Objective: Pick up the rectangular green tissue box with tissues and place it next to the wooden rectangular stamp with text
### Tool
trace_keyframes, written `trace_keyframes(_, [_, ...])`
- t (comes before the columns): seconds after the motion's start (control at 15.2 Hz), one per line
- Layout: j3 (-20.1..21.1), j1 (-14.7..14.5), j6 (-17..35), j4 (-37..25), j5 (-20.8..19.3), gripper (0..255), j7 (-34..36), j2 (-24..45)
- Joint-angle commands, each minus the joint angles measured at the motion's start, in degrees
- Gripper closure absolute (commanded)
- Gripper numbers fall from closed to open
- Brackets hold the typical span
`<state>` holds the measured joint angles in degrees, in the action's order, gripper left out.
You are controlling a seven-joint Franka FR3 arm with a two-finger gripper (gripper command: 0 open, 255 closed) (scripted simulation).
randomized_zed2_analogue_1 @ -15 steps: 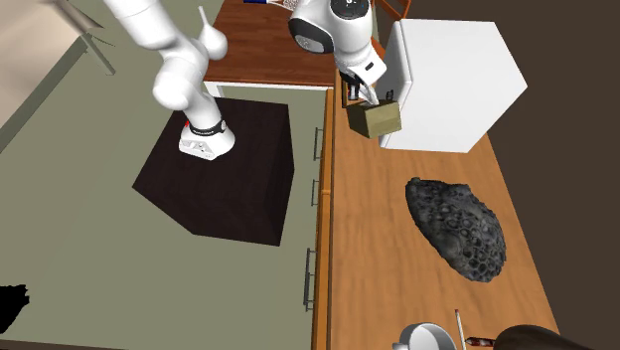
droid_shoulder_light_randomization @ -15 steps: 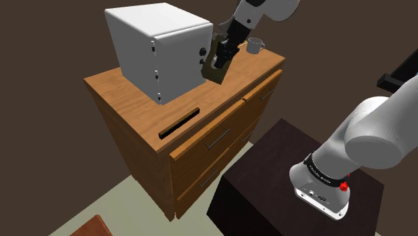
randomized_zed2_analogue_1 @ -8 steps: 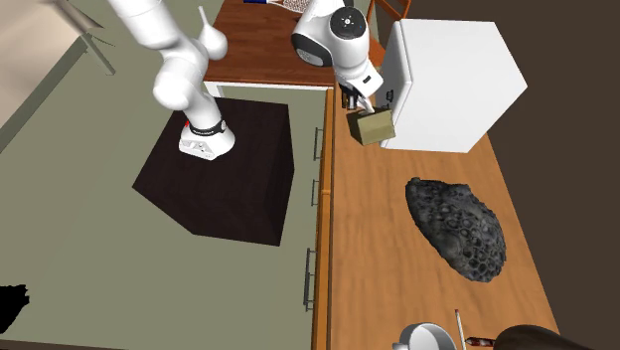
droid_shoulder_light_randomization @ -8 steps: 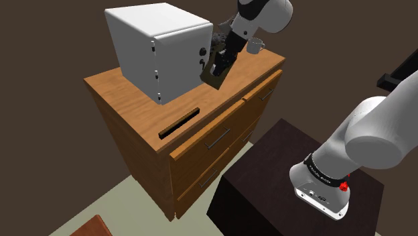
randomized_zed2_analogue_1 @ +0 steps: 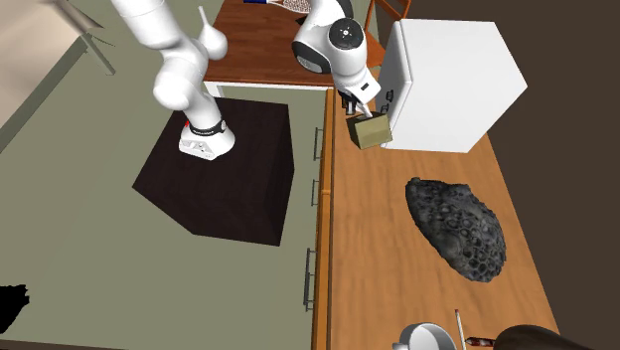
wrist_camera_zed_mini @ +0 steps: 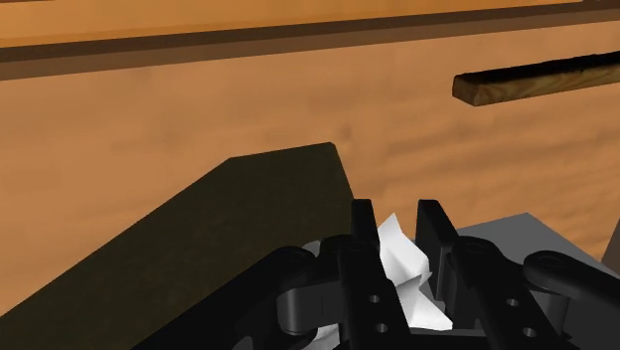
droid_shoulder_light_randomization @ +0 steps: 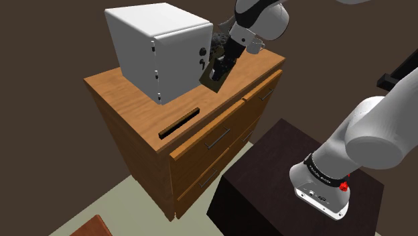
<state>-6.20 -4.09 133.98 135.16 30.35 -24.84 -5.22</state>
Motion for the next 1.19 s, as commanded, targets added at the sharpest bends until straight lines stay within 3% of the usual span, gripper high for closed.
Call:
trace_keyframes(0.0, [-0.08,0.08,0.17,-0.14,0.0,255,-0.03,0.17])
trace_keyframes(0.13, [-0.07,0.09,0.17,-0.14,0.01,255,-0.03,0.17])
trace_keyframes(0.2, [-0.07,0.1,0.15,-0.2,0.0,0,-0.03,0.21])
trace_keyframes(0.53, [-0.07,0.1,0.17,-0.14,0.01,0,-0.03,0.17])
trace_keyframes(0.79, [-1.28,1.69,-6.53,-2.16,-3.61,0,2.13,-4.49])
trace_keyframes(1.12, [-1.27,1.71,-6.53,-2.16,-3.61,0,2.13,-4.49])
